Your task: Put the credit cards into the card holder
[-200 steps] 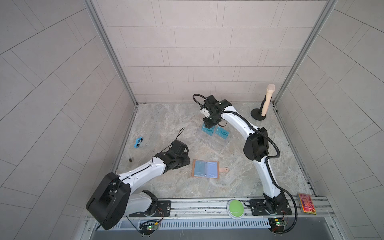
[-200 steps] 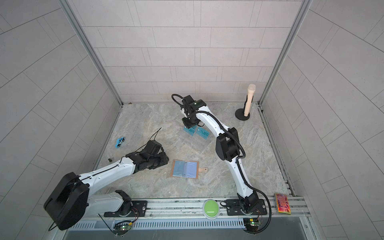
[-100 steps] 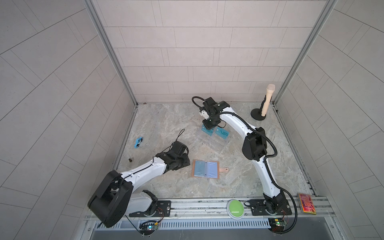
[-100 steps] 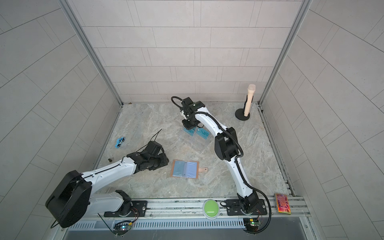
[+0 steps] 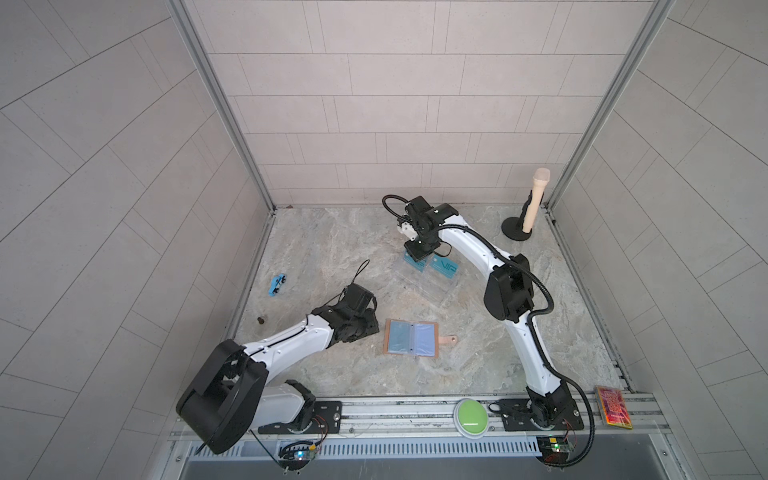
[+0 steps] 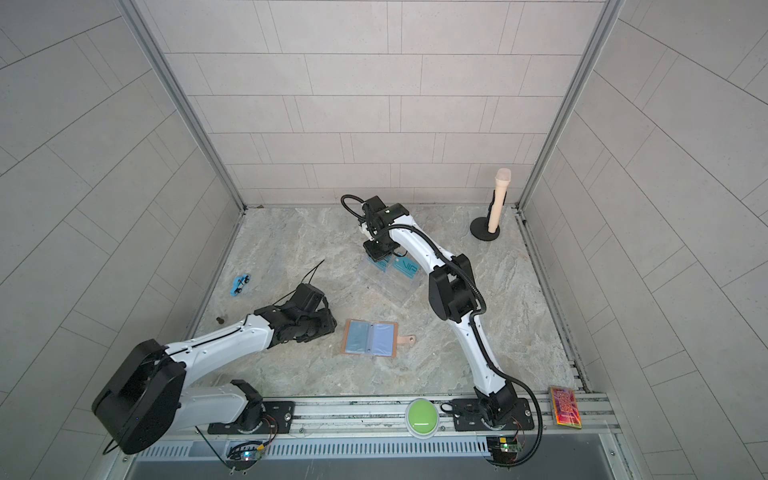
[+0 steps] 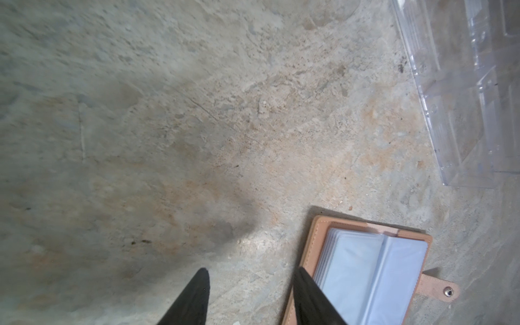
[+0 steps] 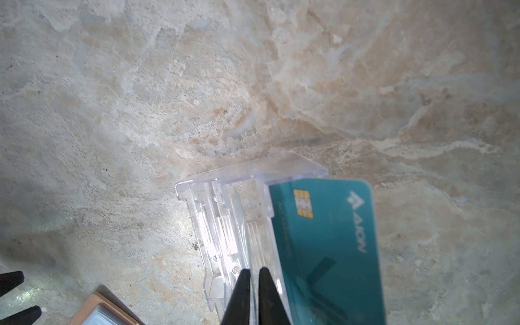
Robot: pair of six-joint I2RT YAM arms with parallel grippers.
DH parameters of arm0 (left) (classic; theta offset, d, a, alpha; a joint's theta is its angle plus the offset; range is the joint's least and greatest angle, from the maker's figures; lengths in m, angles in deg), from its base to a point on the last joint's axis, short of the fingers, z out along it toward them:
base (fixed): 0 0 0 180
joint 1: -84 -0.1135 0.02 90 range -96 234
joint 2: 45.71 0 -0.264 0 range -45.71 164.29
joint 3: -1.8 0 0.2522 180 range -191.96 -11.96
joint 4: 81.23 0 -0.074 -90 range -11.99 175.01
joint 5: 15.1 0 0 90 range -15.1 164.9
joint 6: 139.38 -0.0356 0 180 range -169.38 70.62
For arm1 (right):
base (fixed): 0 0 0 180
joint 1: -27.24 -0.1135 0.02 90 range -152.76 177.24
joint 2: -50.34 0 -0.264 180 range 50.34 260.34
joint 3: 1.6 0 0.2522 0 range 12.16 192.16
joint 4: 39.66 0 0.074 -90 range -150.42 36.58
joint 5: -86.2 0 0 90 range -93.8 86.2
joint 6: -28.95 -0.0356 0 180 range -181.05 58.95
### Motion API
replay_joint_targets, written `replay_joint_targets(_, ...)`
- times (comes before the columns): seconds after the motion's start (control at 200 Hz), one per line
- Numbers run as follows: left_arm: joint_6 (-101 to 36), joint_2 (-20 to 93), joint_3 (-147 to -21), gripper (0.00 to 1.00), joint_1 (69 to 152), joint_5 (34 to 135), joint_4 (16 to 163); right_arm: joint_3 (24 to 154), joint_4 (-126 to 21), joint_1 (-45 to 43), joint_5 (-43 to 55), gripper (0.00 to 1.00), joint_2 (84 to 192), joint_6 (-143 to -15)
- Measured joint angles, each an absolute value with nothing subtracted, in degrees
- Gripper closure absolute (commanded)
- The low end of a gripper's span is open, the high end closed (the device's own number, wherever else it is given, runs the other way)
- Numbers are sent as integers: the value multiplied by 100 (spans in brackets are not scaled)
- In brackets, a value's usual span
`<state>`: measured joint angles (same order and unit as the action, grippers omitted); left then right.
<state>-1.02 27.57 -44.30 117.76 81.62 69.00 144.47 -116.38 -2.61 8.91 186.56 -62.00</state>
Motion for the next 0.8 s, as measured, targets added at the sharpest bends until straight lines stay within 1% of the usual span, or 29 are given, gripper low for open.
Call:
replay_joint_targets(0.265,-96,2647,-4430,48,11776,8101,6850,14408,-11634,-191,911,93,18593,-5973)
replay_joint_targets(0.295,-91,2612,-4427,48,11776,8094,6841,14390,-11638,-175,926,96,18565,-5949)
replay_joint_targets(0.375,-83,2503,-4427,48,11776,8064,6793,14344,-11634,-140,994,99,18466,-5879)
replay_joint_targets(0.4,-83,2462,-4427,48,11776,8053,6769,14303,-11616,-127,1016,100,18403,-5859)
replay_joint_targets(0.676,-32,1885,-4419,49,11776,7924,6627,14130,-11465,-55,1020,100,17568,-5829)
replay_joint_targets(0.801,-37,1712,-4421,50,11776,7937,6550,13619,-11260,-44,1202,100,16858,-6039)
